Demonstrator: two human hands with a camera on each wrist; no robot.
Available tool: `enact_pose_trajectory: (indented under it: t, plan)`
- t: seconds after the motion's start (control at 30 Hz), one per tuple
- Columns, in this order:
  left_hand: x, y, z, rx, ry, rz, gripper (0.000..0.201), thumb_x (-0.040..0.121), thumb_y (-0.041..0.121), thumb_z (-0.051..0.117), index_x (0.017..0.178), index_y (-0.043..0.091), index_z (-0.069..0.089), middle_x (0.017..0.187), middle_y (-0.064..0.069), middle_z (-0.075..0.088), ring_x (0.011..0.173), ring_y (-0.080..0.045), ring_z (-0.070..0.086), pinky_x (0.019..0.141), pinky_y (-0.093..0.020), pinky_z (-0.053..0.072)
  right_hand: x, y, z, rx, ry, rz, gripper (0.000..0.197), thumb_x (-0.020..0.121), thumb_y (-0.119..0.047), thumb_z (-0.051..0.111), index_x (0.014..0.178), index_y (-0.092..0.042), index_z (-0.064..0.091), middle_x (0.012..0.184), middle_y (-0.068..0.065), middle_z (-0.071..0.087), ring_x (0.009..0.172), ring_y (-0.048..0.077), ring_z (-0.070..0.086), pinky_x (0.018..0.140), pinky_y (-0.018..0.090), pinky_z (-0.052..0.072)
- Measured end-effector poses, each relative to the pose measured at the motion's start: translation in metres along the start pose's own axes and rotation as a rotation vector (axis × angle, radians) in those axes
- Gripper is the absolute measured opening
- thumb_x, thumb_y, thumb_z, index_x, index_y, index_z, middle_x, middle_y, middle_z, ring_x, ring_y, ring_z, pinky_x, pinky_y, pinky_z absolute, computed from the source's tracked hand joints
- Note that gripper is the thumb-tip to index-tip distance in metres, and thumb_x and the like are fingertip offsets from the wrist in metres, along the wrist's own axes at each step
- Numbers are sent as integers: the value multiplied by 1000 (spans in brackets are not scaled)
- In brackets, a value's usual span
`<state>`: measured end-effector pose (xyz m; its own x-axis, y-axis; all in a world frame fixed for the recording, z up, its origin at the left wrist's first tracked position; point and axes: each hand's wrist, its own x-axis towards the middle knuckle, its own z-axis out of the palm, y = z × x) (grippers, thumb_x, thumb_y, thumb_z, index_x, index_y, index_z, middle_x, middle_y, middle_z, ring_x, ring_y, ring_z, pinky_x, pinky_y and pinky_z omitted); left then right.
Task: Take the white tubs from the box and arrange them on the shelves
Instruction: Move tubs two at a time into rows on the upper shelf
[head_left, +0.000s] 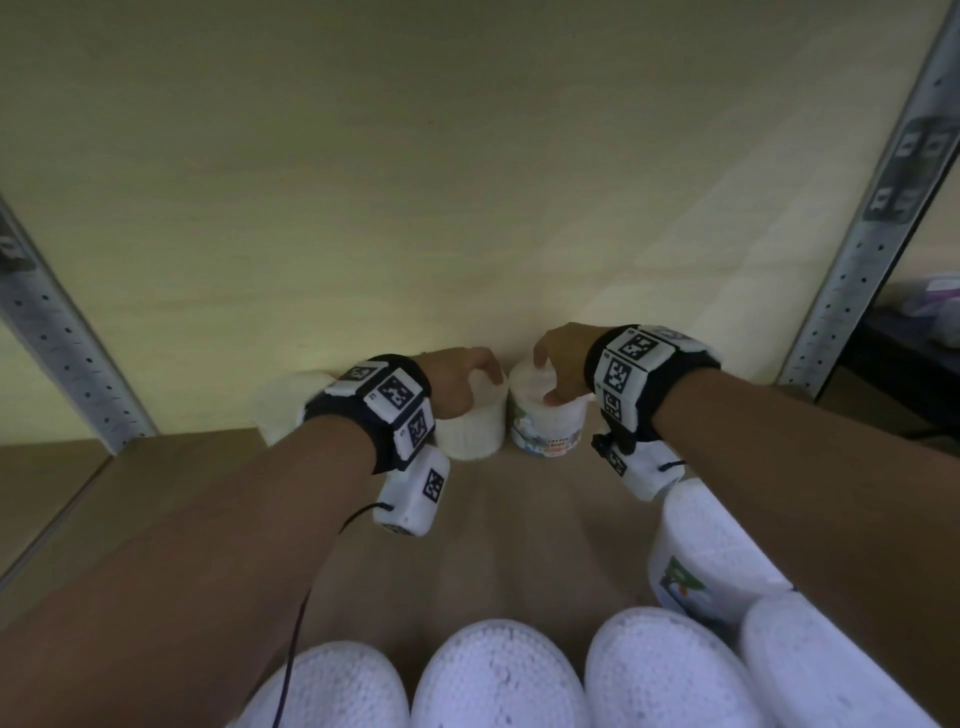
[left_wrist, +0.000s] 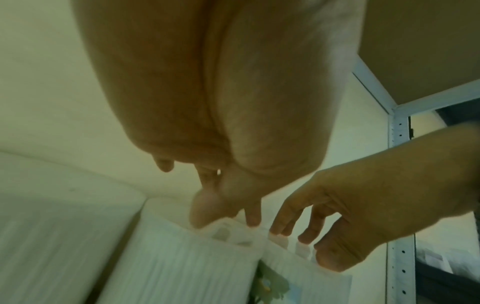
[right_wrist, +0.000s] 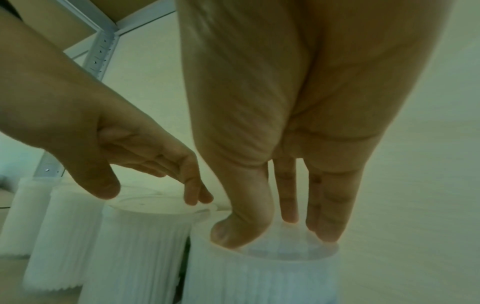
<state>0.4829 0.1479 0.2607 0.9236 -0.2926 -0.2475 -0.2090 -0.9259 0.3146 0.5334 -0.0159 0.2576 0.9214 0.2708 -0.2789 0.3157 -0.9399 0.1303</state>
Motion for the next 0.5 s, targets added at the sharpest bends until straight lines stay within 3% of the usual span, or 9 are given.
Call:
enact_pose_trajectory:
  t: [0.03, 0.13, 0.23, 0.33, 0.5]
  plan:
    - [0, 0, 2, -20, 38, -12, 51, 88, -3, 44, 134, 17, 44, 143, -10, 38, 118, -29, 46, 81, -33, 46, 2, 0, 0, 5, 3, 1, 58, 92, -31, 61, 140, -2, 47, 145, 14, 48, 132, 27, 48, 109, 34, 39]
    - [4, -4, 14, 30, 262, -119, 40, 91, 25, 55, 129, 15, 47, 138, -9, 39, 128, -31, 36, 104, -42, 38, 6, 2, 0, 17, 11, 12, 59, 92, -34, 61, 139, -3, 47, 144, 13, 48, 131, 26, 49, 108, 33, 39]
    - [8, -7, 26, 62, 353, -190, 51, 88, 46, 56, 124, 10, 50, 131, -13, 43, 124, -31, 39, 103, -45, 39, 12, 4, 3, 21, 6, -2, 60, 90, -35, 63, 139, -3, 48, 144, 13, 49, 131, 27, 49, 108, 34, 40]
    - [11, -10, 28, 74, 356, -177, 53, 87, 49, 57, 121, 9, 52, 129, -14, 44, 122, -31, 42, 102, -45, 40, 19, 8, 6, -52, 18, -25, 65, 83, -40, 70, 135, -6, 53, 140, 11, 53, 124, 26, 55, 105, 35, 44]
    - [12, -12, 21, 62, 295, -136, 52, 87, 41, 61, 127, 9, 52, 135, -13, 45, 124, -31, 46, 104, -45, 41, 26, 6, 9, -12, 22, 47, 65, 86, -43, 66, 138, -7, 50, 143, 9, 50, 127, 25, 52, 107, 33, 42]
